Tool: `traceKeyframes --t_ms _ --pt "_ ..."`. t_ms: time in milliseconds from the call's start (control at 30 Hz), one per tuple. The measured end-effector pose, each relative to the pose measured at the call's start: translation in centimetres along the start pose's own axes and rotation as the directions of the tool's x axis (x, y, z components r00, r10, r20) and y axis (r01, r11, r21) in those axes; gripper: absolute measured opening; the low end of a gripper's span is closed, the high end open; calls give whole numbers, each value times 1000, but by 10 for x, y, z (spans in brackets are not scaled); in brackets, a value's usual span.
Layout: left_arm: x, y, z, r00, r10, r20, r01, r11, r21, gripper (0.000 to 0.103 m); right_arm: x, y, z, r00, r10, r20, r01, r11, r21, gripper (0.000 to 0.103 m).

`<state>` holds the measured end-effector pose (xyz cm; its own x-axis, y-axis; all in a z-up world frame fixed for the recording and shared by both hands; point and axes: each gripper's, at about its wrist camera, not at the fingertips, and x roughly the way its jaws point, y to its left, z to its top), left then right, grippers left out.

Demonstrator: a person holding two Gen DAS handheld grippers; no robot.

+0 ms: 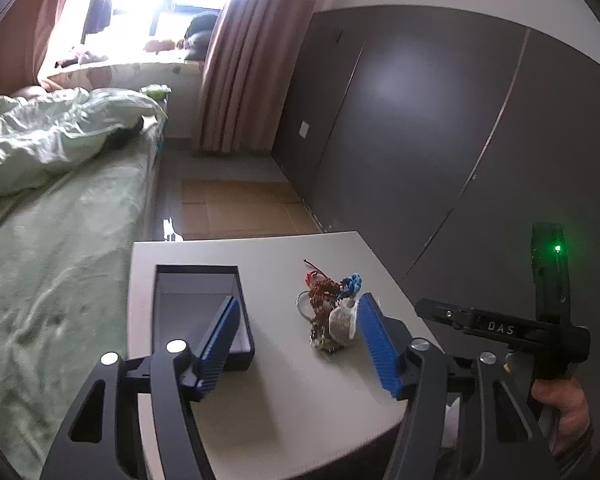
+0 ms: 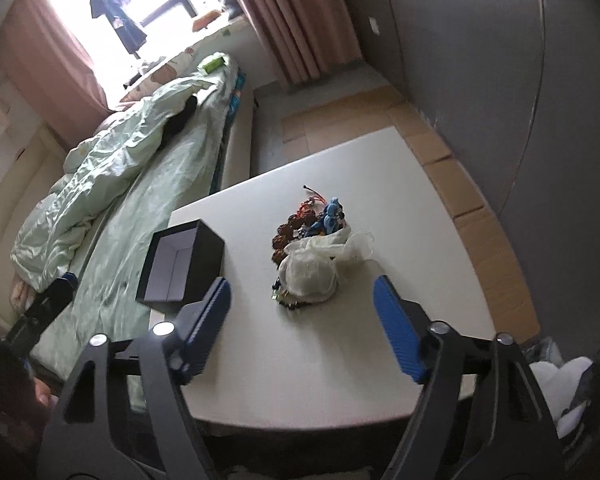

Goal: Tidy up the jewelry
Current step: 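Close the left tool on the blue figurine keychain in the pile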

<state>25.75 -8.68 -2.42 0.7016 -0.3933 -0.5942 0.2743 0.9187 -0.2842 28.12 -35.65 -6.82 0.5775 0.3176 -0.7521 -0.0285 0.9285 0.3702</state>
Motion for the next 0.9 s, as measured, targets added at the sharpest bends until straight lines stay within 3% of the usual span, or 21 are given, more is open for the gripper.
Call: traceKeyframes --t_ms 167,300,400,500,533,600,633,733,900 --pt "47 8 21 998 -35 -54 35 999 -10 51 29 -15 17 999 35 -31 -32 997 70 68" --pt "79 9 28 993 -71 -90 71 997 -9 45 63 -35 20 992 90 -93 -72 981 182 51" --pt "100 11 27 990 -90 -112 89 996 -17 44 77 -48 21 981 156 -116 -120 955 271 51" --pt "121 13 27 985 -106 -137 104 994 -22 42 86 -56 23 977 172 -122 -127 943 306 48" --pt "125 13 28 984 -111 -141 109 994 -21 42 90 -58 24 977 172 -124 -125 939 321 44" --pt "137 11 28 981 -122 -150 121 993 -14 42 98 -68 23 972 194 -133 -132 919 372 14" --pt "142 9 28 979 -127 -158 127 992 -12 42 100 -73 23 969 212 -130 -145 906 398 4" --pt "159 3 27 970 -158 -183 157 987 -19 42 93 -86 23 968 235 -83 -175 877 448 3" --pt "180 -11 20 959 -190 -210 192 981 -12 42 59 -92 27 978 209 23 -199 884 424 3"
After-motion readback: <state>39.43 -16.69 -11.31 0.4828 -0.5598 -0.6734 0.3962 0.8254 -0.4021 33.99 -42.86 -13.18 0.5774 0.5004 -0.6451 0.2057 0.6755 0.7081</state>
